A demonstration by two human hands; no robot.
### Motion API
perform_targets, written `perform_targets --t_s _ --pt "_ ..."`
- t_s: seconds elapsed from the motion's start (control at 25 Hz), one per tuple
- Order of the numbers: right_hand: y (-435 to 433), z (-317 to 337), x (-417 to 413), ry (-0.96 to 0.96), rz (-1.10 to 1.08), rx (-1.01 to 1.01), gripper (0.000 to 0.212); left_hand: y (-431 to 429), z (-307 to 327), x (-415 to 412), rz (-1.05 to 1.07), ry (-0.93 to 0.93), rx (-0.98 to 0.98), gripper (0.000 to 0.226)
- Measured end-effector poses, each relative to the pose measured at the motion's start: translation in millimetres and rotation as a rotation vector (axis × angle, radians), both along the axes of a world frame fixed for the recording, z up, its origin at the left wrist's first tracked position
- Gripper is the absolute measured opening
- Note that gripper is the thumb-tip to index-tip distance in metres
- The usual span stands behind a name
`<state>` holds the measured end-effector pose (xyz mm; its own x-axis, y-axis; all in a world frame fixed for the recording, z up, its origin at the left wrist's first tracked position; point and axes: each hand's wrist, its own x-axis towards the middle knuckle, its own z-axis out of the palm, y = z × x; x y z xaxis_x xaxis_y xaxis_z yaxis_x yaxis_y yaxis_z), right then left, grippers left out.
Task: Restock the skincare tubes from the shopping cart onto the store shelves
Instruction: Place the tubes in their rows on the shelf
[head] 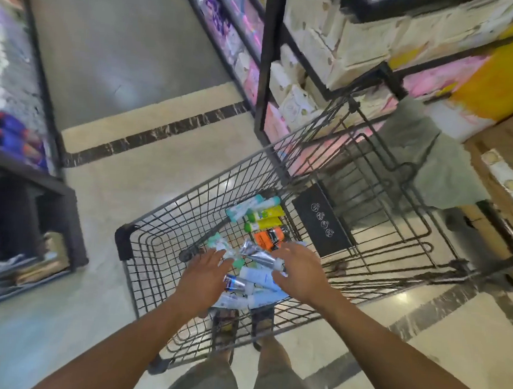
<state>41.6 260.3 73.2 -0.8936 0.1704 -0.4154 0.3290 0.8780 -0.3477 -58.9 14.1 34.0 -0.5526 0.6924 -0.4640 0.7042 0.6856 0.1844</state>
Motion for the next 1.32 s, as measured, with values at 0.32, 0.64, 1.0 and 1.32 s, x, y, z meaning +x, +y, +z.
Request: perform_targets --t_s 0.32,0.64,1.0,1.32 --pt "24.8 -87.3 -41.2 -0.131 0.189 -0.055 0.053 -12.6 -92.0 10.2 0.208 -0.197 -0.255 0.074" --pt "58.3 -177.8 -59.2 -0.259 0.079 -0.168 0.035 5.6 -194.0 9.3 0.182 -0.238 -0.203 0.051" --pt "63.1 -232.8 -56.0 -0.219 0.04 -0.252 0.026 20.4 -228.0 9.7 0.135 -0.096 -0.182 0.046" --pt "48.8 -234.7 -67.5 -0.258 0.065 -0.269 0.037 -10.2 -188.7 -5.1 0.449 -0.079 -0.049 0.047"
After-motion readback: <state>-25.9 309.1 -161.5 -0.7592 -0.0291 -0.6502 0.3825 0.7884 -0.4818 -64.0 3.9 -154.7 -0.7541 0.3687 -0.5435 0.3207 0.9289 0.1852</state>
